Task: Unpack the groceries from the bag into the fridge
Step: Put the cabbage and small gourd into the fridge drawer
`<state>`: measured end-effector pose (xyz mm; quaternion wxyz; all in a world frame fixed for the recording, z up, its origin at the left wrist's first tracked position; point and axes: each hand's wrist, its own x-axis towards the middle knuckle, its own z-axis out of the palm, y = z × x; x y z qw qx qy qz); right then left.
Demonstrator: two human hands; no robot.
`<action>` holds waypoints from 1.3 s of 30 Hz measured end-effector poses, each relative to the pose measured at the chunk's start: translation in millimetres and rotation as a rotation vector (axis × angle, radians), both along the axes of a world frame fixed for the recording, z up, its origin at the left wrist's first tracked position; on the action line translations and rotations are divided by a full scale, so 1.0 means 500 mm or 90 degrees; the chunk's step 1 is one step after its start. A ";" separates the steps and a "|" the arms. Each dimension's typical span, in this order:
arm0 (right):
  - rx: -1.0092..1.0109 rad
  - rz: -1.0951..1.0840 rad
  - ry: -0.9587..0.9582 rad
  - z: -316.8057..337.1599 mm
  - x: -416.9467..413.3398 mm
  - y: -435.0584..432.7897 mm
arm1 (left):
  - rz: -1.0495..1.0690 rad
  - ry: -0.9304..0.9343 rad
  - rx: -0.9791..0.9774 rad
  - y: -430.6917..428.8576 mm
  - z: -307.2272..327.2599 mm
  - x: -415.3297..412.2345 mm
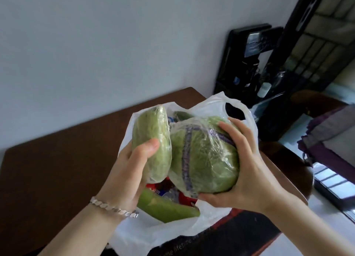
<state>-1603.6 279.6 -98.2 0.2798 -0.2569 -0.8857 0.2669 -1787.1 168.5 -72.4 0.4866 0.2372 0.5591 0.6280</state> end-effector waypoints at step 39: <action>0.099 -1.378 -0.034 0.073 1.671 -0.730 | -1.073 0.628 0.336 0.039 -0.029 1.936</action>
